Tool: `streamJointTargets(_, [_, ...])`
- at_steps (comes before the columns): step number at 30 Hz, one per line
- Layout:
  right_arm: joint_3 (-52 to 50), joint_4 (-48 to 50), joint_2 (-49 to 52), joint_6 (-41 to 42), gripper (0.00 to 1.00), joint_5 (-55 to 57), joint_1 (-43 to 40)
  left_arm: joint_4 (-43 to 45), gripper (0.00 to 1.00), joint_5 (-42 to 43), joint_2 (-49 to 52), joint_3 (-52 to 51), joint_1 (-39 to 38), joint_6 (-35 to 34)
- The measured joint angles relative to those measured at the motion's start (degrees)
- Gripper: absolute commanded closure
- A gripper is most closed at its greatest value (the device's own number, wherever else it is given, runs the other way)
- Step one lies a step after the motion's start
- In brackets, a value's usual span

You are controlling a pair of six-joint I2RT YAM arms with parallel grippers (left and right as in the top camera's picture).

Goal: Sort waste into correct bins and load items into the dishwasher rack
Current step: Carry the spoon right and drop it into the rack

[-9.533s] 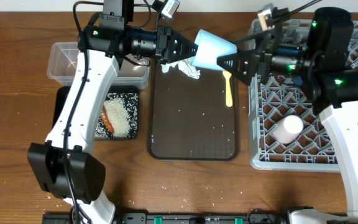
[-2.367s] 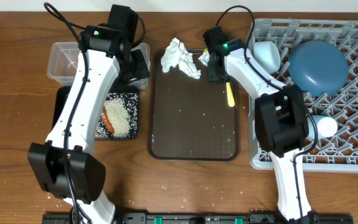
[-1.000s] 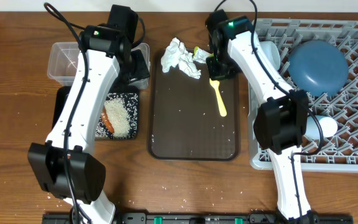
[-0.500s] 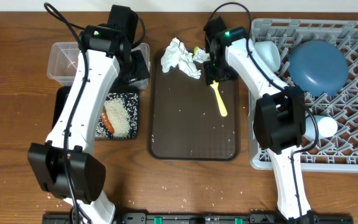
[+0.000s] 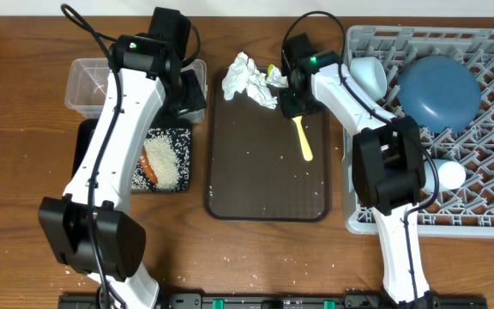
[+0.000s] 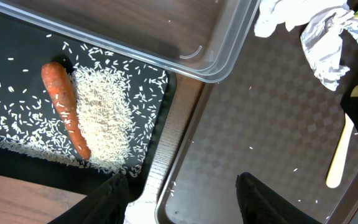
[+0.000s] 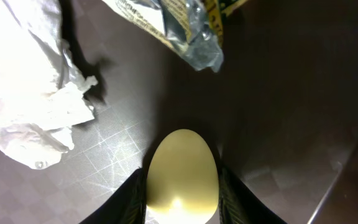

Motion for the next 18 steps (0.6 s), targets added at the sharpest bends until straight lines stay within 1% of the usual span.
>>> streamJointTargets(1, [-0.48, 0.44, -0.31, -0.04, 0.8, -0.24, 0.0, 0.0, 0.41, 0.0, 0.0, 0.0, 0.0, 0.02])
streamJointTargets(3, [-0.68, 0.57, -0.46, 0.07, 0.85, -0.39, 0.0, -0.02, 0.41, 0.0, 0.0, 0.0, 0.0, 0.0])
streamJointTargets(8, [-0.83, 0.55, -0.57, -0.07, 0.92, -1.2, -0.02, -0.04, 0.41, 0.0, 0.0, 0.0, 0.0, 0.02])
streamJointTargets(18, [-0.68, -1.92, -0.68, -0.09, 0.98, -4.39, -1.05, -0.07, 0.41, 0.0, 0.0, 0.0, 0.0, 0.02])
